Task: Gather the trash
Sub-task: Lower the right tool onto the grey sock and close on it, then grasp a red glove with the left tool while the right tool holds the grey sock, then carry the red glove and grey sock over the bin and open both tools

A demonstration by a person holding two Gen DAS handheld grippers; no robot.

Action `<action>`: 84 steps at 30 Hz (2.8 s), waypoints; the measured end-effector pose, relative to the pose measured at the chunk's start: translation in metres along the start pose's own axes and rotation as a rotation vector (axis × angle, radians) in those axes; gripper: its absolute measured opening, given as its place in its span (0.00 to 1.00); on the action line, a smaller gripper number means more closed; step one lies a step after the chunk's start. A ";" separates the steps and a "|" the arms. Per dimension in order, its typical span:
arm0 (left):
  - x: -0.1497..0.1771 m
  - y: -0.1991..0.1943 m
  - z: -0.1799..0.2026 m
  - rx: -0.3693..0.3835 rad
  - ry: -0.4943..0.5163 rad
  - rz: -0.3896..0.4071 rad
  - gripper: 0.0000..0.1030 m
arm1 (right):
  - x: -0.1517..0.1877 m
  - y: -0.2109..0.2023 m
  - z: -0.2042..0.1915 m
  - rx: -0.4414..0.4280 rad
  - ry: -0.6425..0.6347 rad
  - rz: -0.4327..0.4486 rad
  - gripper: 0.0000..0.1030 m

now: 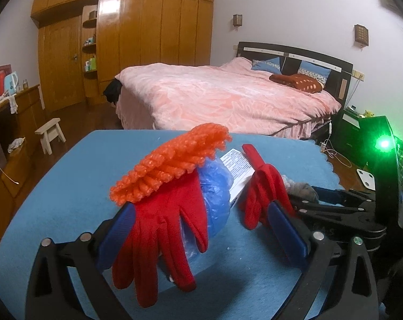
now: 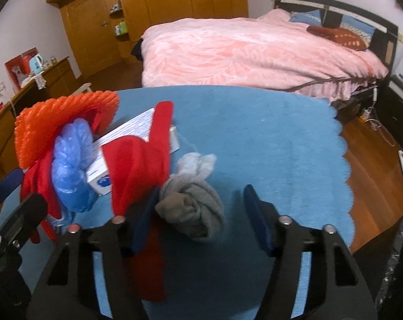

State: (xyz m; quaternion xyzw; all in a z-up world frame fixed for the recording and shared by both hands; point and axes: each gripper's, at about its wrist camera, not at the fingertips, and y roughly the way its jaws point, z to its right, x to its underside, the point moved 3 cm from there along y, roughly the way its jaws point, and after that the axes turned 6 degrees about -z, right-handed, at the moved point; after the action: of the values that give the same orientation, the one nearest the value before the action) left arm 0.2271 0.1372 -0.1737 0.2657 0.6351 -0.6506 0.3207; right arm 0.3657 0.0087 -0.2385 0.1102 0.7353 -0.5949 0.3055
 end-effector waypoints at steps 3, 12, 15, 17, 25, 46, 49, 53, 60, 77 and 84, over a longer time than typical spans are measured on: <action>-0.001 0.000 -0.001 -0.001 -0.002 -0.001 0.94 | 0.002 -0.004 -0.007 -0.010 -0.020 -0.002 0.39; -0.004 -0.007 0.013 0.030 0.021 0.010 0.94 | 0.009 -0.036 0.016 0.008 0.046 0.050 0.38; -0.008 -0.009 0.025 0.070 0.034 0.013 0.92 | 0.014 -0.046 0.034 0.033 0.081 0.059 0.38; -0.008 -0.010 0.032 0.087 0.041 0.012 0.90 | 0.018 -0.053 0.047 0.055 0.115 0.064 0.38; -0.009 0.003 0.068 0.154 0.082 -0.026 0.72 | 0.025 -0.073 0.075 0.112 0.180 0.088 0.38; -0.004 0.074 0.104 0.136 0.141 -0.212 0.48 | 0.028 -0.072 0.076 0.113 0.192 0.082 0.38; -0.003 0.077 0.104 0.147 0.141 -0.229 0.26 | 0.029 -0.071 0.076 0.110 0.197 0.080 0.38; -0.004 0.076 0.097 0.160 0.109 -0.220 0.09 | 0.030 -0.070 0.075 0.107 0.200 0.076 0.38; -0.007 0.054 0.092 0.160 0.104 -0.139 0.05 | 0.033 -0.072 0.074 0.103 0.204 0.081 0.38; 0.009 -0.003 0.078 0.200 0.090 -0.097 0.05 | 0.043 -0.087 0.054 0.091 0.176 0.082 0.38; 0.012 -0.022 0.076 0.207 0.095 -0.078 0.05 | 0.053 -0.106 0.042 0.071 0.164 0.095 0.38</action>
State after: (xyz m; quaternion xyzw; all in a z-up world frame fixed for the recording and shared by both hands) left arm 0.2069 0.0604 -0.1642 0.3031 0.5889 -0.7113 0.2355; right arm 0.2813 -0.0700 -0.1884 0.2042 0.7302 -0.5944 0.2679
